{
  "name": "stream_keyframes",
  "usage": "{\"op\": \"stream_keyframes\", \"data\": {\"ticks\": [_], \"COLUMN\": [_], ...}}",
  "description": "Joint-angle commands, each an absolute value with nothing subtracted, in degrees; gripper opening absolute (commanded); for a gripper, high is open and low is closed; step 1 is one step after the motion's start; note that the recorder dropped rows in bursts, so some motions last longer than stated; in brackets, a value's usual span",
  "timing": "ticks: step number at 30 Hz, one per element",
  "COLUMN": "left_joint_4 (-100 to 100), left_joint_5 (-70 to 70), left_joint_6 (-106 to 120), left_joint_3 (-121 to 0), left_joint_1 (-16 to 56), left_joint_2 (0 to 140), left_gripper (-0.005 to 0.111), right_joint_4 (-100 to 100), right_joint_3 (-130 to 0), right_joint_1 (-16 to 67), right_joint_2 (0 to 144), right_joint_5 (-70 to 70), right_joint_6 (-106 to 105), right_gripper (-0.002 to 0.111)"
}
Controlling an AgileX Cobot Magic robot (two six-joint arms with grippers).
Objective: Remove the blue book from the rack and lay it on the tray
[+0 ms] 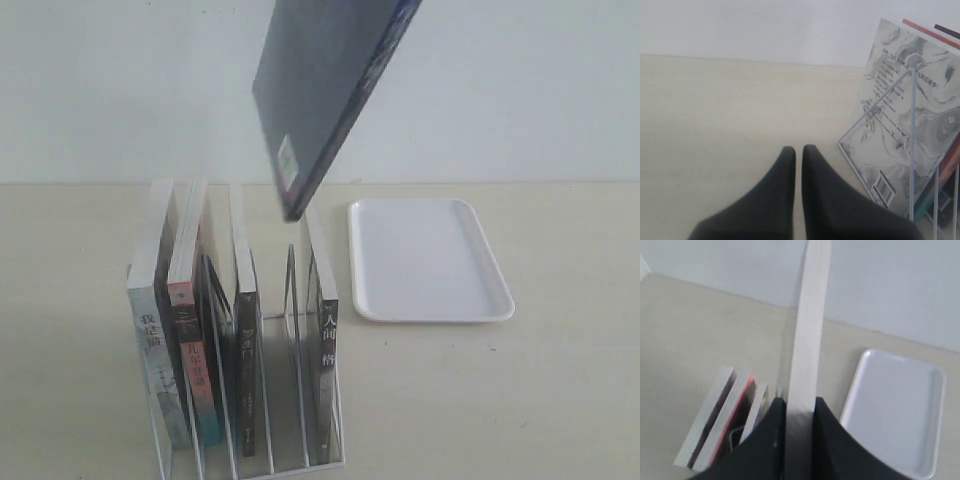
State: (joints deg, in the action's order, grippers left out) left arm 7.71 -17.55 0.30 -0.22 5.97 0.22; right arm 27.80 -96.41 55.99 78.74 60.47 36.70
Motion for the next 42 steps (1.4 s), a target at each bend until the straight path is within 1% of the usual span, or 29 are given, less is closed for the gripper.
{"op": "stream_keyframes", "data": {"ticks": [1, 4, 9, 12, 16, 21, 25, 28, 31, 34, 38, 42], "left_joint_4": [7.5, 7.5, 7.5, 7.5, 7.5, 7.5, 7.5, 7.5, 7.5, 7.5, 7.5, 7.5], "left_joint_5": [-17.5, -17.5, -17.5, -17.5, -17.5, -17.5, -17.5, -17.5, -17.5, -17.5, -17.5, -17.5], "left_joint_6": [0.5, 0.5, 0.5, 0.5, 0.5, 0.5, 0.5, 0.5, 0.5, 0.5, 0.5, 0.5], "left_joint_3": [0.0, 0.0, 0.0, 0.0, 0.0, 0.0, 0.0, 0.0, 0.0, 0.0, 0.0, 0.0], "left_joint_1": [5.9, 5.9, 5.9, 5.9, 5.9, 5.9, 5.9, 5.9, 5.9, 5.9, 5.9, 5.9], "left_joint_2": [0.0, 0.0, 0.0, 0.0, 0.0, 0.0, 0.0, 0.0, 0.0, 0.0, 0.0, 0.0], "left_gripper": [0.004, 0.004, 0.004, 0.004, 0.004, 0.004, 0.004, 0.004, 0.004, 0.004, 0.004, 0.004], "right_joint_4": [37.0, 42.6, 43.9, 43.8, 44.5, 50.1, 59.7, 61.8, 61.6, 60.6, 58.7, 57.2], "right_joint_3": [-96.6, -96.6, -96.4, -93.0, -85.1, -74.6, -68.4, -66.2, -64.8, -63.1, -60.4, -58.4], "right_joint_1": [55.9, 55.9, 55.9, 55.9, 55.9, 55.9, 55.9, 55.2, 51.4, 46.9, 38.9, 30.7], "right_joint_2": [71.4, 68.4, 66.1, 64.5, 62.1, 59.9, 61.9, 64.5, 66.8, 68.1, 69.4, 71.7], "right_joint_5": [64.3, 70.0, 70.0, 70.0, 70.0, 57.6, 54.9, 53.6, 48.9, 39.9, 26.5, 16.1], "right_joint_6": [32.9, 29.4, 15.9, 8.7, 3.9, 2.4, 1.5, 1.5, 2.0, 2.4, 2.4, 2.4], "right_gripper": [0.0, 0.0, 0.0, 0.0, 0.0, 0.0, 0.0, 0.0, 0.0, 0.0, 0.0, 0.0]}}
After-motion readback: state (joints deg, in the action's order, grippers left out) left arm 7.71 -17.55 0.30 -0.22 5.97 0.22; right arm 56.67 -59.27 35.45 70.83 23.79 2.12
